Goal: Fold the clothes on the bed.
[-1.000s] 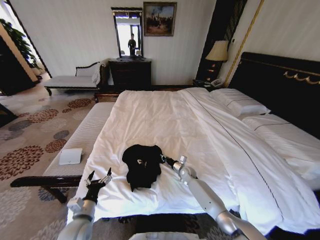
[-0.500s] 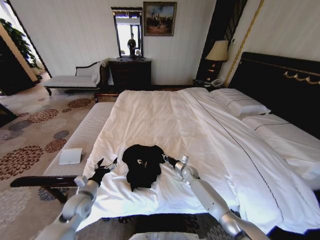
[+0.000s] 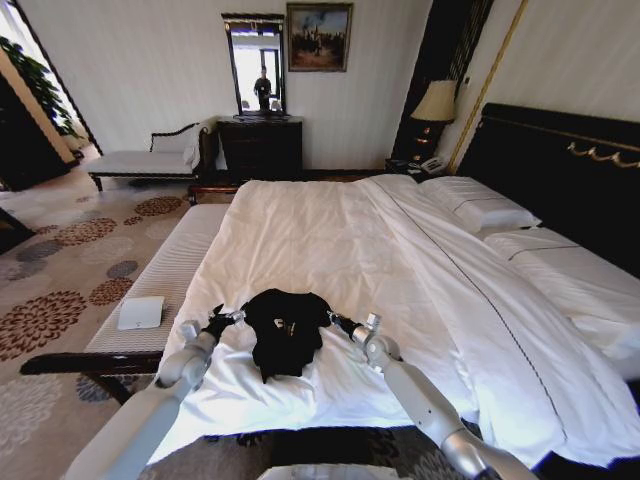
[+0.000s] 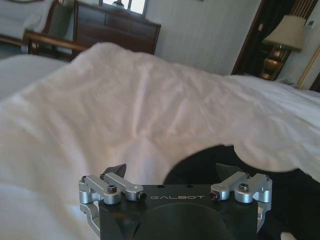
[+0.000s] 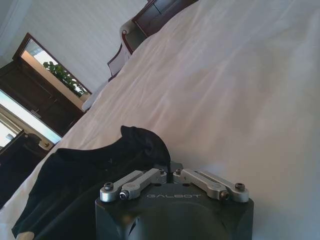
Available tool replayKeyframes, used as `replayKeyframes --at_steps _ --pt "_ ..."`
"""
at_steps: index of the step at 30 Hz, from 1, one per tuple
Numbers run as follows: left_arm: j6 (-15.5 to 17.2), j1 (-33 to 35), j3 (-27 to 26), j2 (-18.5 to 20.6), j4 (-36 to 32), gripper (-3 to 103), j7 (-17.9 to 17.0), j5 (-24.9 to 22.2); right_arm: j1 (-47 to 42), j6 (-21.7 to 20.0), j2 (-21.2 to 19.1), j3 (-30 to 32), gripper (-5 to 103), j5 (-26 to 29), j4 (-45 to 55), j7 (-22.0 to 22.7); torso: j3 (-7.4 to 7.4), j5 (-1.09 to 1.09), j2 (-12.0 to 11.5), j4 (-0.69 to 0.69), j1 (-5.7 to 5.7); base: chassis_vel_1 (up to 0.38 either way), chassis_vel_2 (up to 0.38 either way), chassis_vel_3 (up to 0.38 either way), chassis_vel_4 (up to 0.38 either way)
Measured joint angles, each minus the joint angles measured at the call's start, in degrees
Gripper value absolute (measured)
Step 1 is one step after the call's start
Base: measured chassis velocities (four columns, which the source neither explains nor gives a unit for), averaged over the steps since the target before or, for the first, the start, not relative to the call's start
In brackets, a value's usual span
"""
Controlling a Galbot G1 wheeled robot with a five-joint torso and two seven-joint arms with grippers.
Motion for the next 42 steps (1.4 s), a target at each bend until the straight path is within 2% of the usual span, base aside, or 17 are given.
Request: replayKeyframes --at_steps 3,8,15,16,19,22,23,25,28,30,31,32,34,37,40,41,42 --pt "0.29 -2.41 2.15 -1.67 2.56 100 -0.68 0.57 0.05 0.0 0.06 0.01 0 0.12 0.01 0.08 0.0 0.0 0.0 0.0 0.0 0.0 0.0 0.0 0.0" --pt "0.36 -6.02 4.92 -1.67 6.01 100 -0.61 1.04 0.04 0.0 -0.11 0.0 0 0.26 0.08 0.17 0.0 0.0 0.0 0.0 0.0 0.0 0.0 0.0 0.0" --pt "0.76 -9.14 6.5 -2.39 8.8 100 -0.68 0.36 -0.54 0.0 -0.26 0.45 0 0.24 0.28 0.29 0.0 0.01 0.0 0.0 0.0 0.0 0.0 0.0 0.0" --pt "0.76 -9.53 6.73 -2.75 9.51 103 -0.76 0.81 -0.58 0.0 -0.28 0.53 0 0.24 0.3 0.33 0.0 0.01 0.0 -0.01 0.0 0.0 0.0 0.0 0.0" --pt "0.77 -9.88 6.95 -3.25 10.42 101 -1.12 1.43 -0.61 0.0 -0.33 0.66 0 0.28 0.32 0.39 0.0 0.0 0.0 -0.01 0.0 0.0 0.0 0.0 0.0" --pt "0.87 -10.16 7.47 -3.96 11.71 85 -1.5 2.45 -0.62 0.0 -0.38 1.03 0 0.51 0.32 0.49 0.0 0.0 0.0 0.0 0.0 0.0 0.0 0.0 0.0" --pt "0.87 -10.16 7.47 -3.96 11.71 85 -1.5 2.45 -0.62 0.0 -0.38 1.03 0 0.51 0.32 0.49 0.0 0.0 0.0 0.0 0.0 0.0 0.0 0.0 0.0" --pt "0.85 -10.33 7.69 -4.14 12.04 74 -1.48 2.64 -0.62 0.0 -0.38 1.1 0 0.52 0.32 0.49 0.0 0.0 0.0 0.0 -0.01 0.0 0.0 0.0 0.0" --pt "0.74 -10.65 7.73 -4.38 12.4 69 -1.46 2.64 -0.61 0.0 -0.32 1.11 0 0.52 0.32 0.5 0.0 0.0 0.0 0.0 -0.01 0.0 0.0 0.0 0.0" --pt "0.68 -10.95 7.71 -4.65 12.89 58 -1.47 2.65 -0.57 0.0 -0.13 1.25 0 0.52 0.32 0.52 0.0 0.01 0.0 0.0 -0.01 0.0 0.0 0.0 0.0" --pt "0.67 -11.05 7.67 -4.77 13.06 58 -1.47 2.65 -0.55 0.0 -0.11 1.32 0 0.53 0.31 0.53 0.0 0.01 0.0 0.0 -0.01 0.0 0.0 0.0 0.0" --pt "0.63 -11.27 7.52 -5.06 13.57 47 -1.48 2.61 -0.39 0.0 -0.16 1.4 0 0.61 0.19 0.54 0.0 0.01 0.0 0.0 -0.01 0.0 0.0 0.0 0.0" --pt "0.58 -11.3 7.49 -5.13 13.68 47 -1.48 2.6 -0.34 0.0 -0.22 1.4 0 0.62 0.13 0.54 0.0 0.0 0.0 0.0 -0.01 0.0 0.0 0.0 0.0" --pt "0.34 -11.12 7.47 -5.25 13.93 31 -1.44 2.57 -0.1 0.0 -0.52 1.29 0 0.63 0.0 0.54 0.0 0.01 0.0 -0.01 -0.01 0.0 0.0 0.0 0.0" --pt "0.27 -10.89 7.47 -5.3 13.89 26 -1.4 2.58 -0.08 0.0 -0.58 1.29 0 0.64 0.02 0.54 0.0 0.0 0.0 0.0 -0.01 0.0 0.0 0.0 0.0" --pt "0.17 -10.67 7.47 -5.3 13.76 15 -1.34 2.6 -0.08 0.0 -0.59 1.29 0 0.64 0.03 0.54 0.0 0.0 0.0 0.0 -0.01 0.0 0.0 0.0 0.0" --pt "0.11 -10.56 7.47 -5.3 13.68 10 -1.32 2.61 -0.09 0.0 -0.6 1.3 0 0.63 0.06 0.54 0.0 0.0 0.0 0.0 -0.01 0.0 0.0 0.0 0.0"
